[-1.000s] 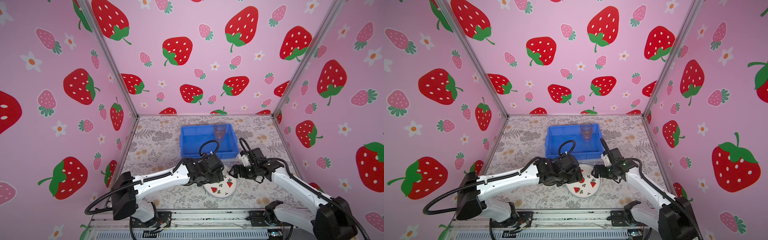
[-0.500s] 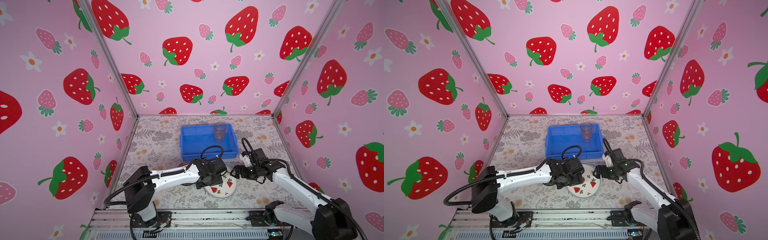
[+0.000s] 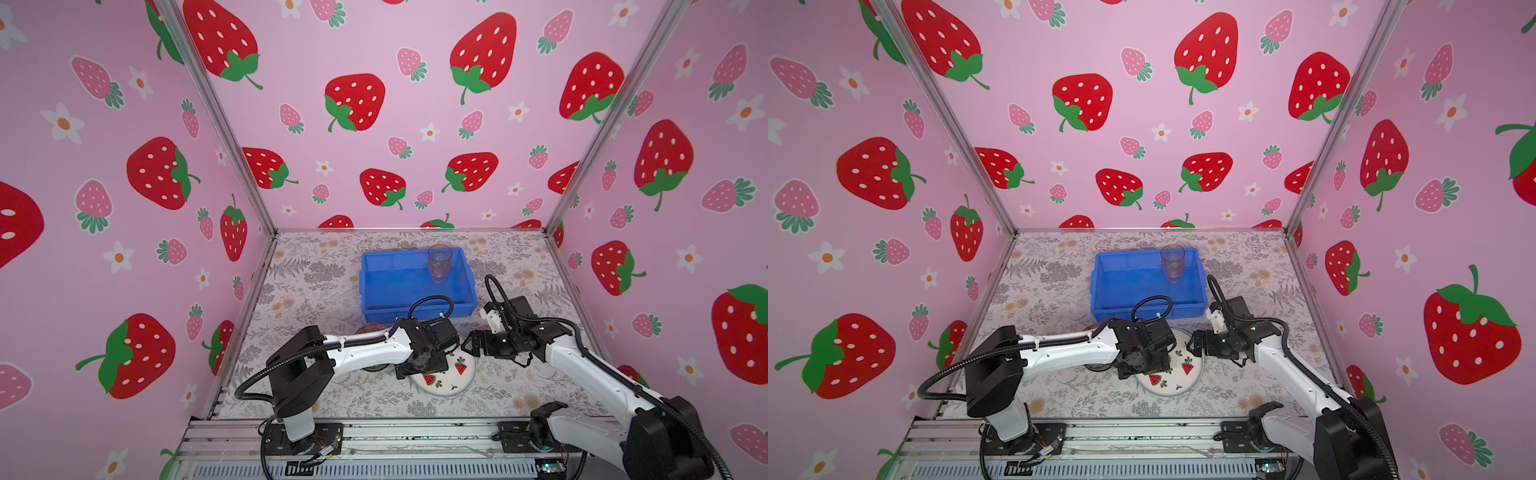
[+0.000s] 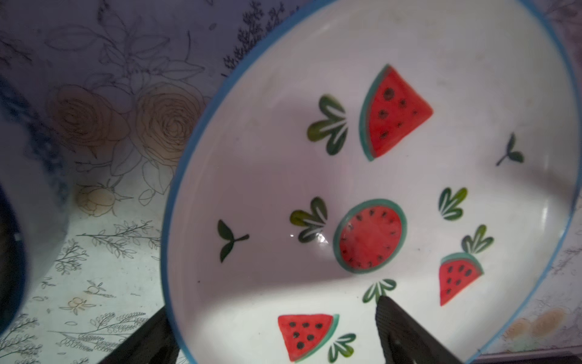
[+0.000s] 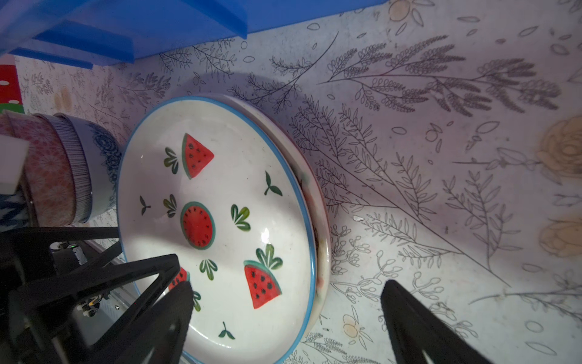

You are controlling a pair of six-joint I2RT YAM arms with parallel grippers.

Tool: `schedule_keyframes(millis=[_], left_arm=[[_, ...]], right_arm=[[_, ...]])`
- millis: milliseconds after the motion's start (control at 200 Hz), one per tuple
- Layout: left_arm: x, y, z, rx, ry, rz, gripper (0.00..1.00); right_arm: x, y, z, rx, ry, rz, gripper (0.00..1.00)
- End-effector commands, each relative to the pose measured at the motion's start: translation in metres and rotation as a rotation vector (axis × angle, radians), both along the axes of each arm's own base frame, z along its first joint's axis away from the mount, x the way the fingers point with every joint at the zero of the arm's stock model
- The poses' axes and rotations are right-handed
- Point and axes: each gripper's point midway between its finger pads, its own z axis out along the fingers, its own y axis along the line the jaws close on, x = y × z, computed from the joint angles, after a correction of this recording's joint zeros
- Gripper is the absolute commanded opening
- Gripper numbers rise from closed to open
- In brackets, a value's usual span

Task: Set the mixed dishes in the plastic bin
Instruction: 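Lower both grippers onto opposite rims of the top watermelon plate, then close the left gripper on the plate rim while the right aligns on its edge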

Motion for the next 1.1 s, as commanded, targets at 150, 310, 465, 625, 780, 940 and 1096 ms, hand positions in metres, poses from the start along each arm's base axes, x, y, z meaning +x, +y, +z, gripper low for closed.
schedule_keyframes(millis=[150,310,465,625,780,940,1096], left_arm=[[0.011,-0.021,0.012,-0.040,-0.030,-0.031,0.96],[0.014,-0.028,0.014,-0.054,-0.039,-0.047,0.96],[0.016,-0.036,0.012,-0.060,-0.035,-0.060,0.96],[0.018,-0.042,0.011,-0.069,-0.036,-0.071,0.96],[0.019,-0.045,0.012,-0.075,-0.038,-0.076,0.96],[0.020,-0.047,0.014,-0.082,-0.042,-0.078,0.96],[0.020,-0.048,0.013,-0.083,-0.039,-0.081,0.96]], right_arm=[[-0.003,-0.003,-0.004,-0.008,0.024,0.004,0.96],[-0.002,-0.002,-0.007,-0.001,0.030,0.000,0.96],[-0.002,-0.001,-0.010,0.004,0.036,0.004,0.96],[-0.003,0.000,-0.012,0.007,0.045,0.003,0.96],[-0.006,0.000,-0.015,0.011,0.056,0.000,0.94],[-0.007,0.001,-0.012,0.023,0.054,-0.001,0.89],[-0.007,0.000,-0.011,0.021,0.050,-0.003,0.83]])
